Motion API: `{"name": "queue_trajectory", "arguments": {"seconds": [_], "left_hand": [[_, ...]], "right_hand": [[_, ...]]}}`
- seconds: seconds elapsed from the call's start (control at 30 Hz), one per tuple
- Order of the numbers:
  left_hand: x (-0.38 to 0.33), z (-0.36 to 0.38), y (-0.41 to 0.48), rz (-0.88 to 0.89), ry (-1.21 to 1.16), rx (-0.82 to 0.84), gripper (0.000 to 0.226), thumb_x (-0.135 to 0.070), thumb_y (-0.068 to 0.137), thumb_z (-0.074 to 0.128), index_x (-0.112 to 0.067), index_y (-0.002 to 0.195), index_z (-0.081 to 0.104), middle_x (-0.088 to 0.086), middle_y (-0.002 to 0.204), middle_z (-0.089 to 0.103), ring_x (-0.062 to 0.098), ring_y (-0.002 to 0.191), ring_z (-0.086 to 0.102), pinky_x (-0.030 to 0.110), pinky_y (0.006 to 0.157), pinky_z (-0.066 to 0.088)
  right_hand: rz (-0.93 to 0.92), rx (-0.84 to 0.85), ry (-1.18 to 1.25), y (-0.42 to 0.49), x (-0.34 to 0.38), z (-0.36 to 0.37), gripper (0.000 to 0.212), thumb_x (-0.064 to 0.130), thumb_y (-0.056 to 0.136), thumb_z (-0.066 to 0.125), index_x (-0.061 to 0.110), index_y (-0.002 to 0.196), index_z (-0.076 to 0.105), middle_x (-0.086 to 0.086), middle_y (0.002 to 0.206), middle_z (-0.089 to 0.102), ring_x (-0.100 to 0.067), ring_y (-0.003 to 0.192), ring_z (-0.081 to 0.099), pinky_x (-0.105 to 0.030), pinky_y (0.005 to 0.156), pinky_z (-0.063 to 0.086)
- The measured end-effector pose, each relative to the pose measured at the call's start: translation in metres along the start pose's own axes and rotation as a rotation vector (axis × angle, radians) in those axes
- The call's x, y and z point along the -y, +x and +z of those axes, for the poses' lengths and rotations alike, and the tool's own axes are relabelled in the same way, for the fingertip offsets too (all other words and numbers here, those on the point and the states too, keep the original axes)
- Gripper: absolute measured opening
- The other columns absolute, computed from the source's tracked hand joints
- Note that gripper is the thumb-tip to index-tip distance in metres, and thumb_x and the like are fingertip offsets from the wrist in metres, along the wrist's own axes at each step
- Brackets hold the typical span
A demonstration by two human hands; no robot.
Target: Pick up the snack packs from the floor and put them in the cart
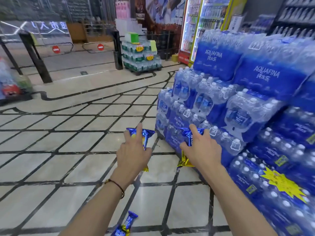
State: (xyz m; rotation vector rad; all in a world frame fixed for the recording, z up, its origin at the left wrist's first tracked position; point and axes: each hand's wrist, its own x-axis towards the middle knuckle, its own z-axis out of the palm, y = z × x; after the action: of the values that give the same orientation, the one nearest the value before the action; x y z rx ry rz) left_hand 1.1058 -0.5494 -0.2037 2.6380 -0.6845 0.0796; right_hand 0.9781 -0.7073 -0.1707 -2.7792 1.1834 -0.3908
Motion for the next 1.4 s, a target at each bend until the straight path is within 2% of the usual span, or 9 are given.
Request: {"name": "queue_trajectory", "arguments": {"seconds": [0.1, 0.2, 0.43, 0.57, 0.7, 0.9, 1.03, 1.27, 1.4], "left_hand": [[-0.023, -0.032, -0.007, 0.042, -0.025, -0.007, 0.089, -0.041, 0.084, 0.063, -0.037, 0.152, 0.005, 0.013, 0.138, 0.029, 0.029, 0.081, 0.058, 0.038, 0.068, 0.050], [-0.034, -0.058, -0.017, 0.121, -0.031, -0.045, 0.087, -0.039, 0.083, 0.063, -0.038, 0.150, 0.007, 0.014, 0.135, 0.031, 0.032, 0.090, 0.060, 0.041, 0.071, 0.053], [-0.025, -0.107, -0.037, 0.158, -0.088, -0.058, 0.083, -0.041, 0.085, 0.063, -0.036, 0.149, 0.010, 0.013, 0.138, 0.029, 0.024, 0.085, 0.053, 0.033, 0.065, 0.040], [-0.012, -0.122, -0.046, 0.220, -0.151, -0.078, 0.084, -0.045, 0.085, 0.062, -0.036, 0.150, 0.009, 0.014, 0.137, 0.031, 0.026, 0.087, 0.059, 0.036, 0.067, 0.048], [-0.018, -0.122, -0.056, 0.309, -0.167, -0.041, 0.087, -0.048, 0.086, 0.062, -0.037, 0.151, 0.005, 0.012, 0.133, 0.032, 0.022, 0.085, 0.057, 0.038, 0.070, 0.054], [-0.080, -0.106, -0.101, 0.509, -0.224, 0.050, 0.087, -0.045, 0.085, 0.062, -0.035, 0.153, 0.008, 0.015, 0.138, 0.031, 0.035, 0.101, 0.057, 0.042, 0.075, 0.050], [-0.142, -0.091, -0.158, 0.675, -0.259, 0.165, 0.086, -0.044, 0.085, 0.059, -0.037, 0.153, 0.008, 0.015, 0.150, 0.022, 0.040, 0.102, 0.058, 0.049, 0.082, 0.052], [-0.251, -0.072, -0.287, 0.972, -0.305, 0.261, 0.083, -0.049, 0.088, 0.058, -0.035, 0.155, 0.011, 0.011, 0.135, 0.032, 0.032, 0.095, 0.059, 0.038, 0.068, 0.042], [-0.305, -0.060, -0.390, 1.131, -0.357, 0.362, 0.083, -0.049, 0.088, 0.058, -0.034, 0.155, 0.011, 0.011, 0.132, 0.032, 0.034, 0.095, 0.059, 0.038, 0.070, 0.046]], "right_hand": [[0.029, -0.018, -0.023, -0.014, -0.004, -0.038, 0.057, 0.053, 0.090, 0.044, 0.034, 0.141, 0.026, -0.012, 0.124, 0.046, -0.032, 0.081, 0.056, -0.035, 0.063, 0.038], [0.059, -0.034, -0.046, -0.028, -0.001, -0.065, 0.061, 0.055, 0.091, 0.044, 0.034, 0.144, 0.024, -0.013, 0.132, 0.045, -0.032, 0.090, 0.060, -0.035, 0.063, 0.040], [0.111, -0.102, -0.071, -0.061, 0.030, -0.102, 0.062, 0.056, 0.090, 0.043, 0.034, 0.144, 0.024, -0.013, 0.135, 0.043, -0.030, 0.085, 0.062, -0.033, 0.060, 0.042], [0.149, -0.143, -0.086, -0.082, 0.045, -0.113, 0.064, 0.057, 0.089, 0.043, 0.034, 0.145, 0.021, -0.013, 0.136, 0.043, -0.030, 0.088, 0.061, -0.034, 0.062, 0.043], [0.212, -0.175, -0.077, -0.113, 0.039, -0.126, 0.063, 0.054, 0.088, 0.045, 0.034, 0.144, 0.024, -0.009, 0.126, 0.046, -0.029, 0.084, 0.058, -0.034, 0.063, 0.042], [0.429, -0.202, -0.134, -0.173, -0.021, -0.145, 0.063, 0.055, 0.087, 0.045, 0.032, 0.143, 0.027, -0.008, 0.120, 0.046, -0.031, 0.080, 0.058, -0.034, 0.061, 0.041], [0.613, -0.207, -0.190, -0.230, -0.082, -0.166, 0.067, 0.055, 0.089, 0.044, 0.031, 0.147, 0.023, -0.011, 0.129, 0.045, -0.031, 0.080, 0.059, -0.033, 0.060, 0.040], [0.922, -0.289, -0.227, -0.367, -0.185, -0.207, 0.066, 0.057, 0.088, 0.046, 0.033, 0.147, 0.025, -0.012, 0.135, 0.045, -0.033, 0.102, 0.061, -0.039, 0.075, 0.046], [1.126, -0.293, -0.287, -0.467, -0.243, -0.240, 0.064, 0.057, 0.089, 0.045, 0.033, 0.145, 0.027, -0.013, 0.139, 0.042, -0.031, 0.100, 0.063, -0.036, 0.073, 0.045]]}}
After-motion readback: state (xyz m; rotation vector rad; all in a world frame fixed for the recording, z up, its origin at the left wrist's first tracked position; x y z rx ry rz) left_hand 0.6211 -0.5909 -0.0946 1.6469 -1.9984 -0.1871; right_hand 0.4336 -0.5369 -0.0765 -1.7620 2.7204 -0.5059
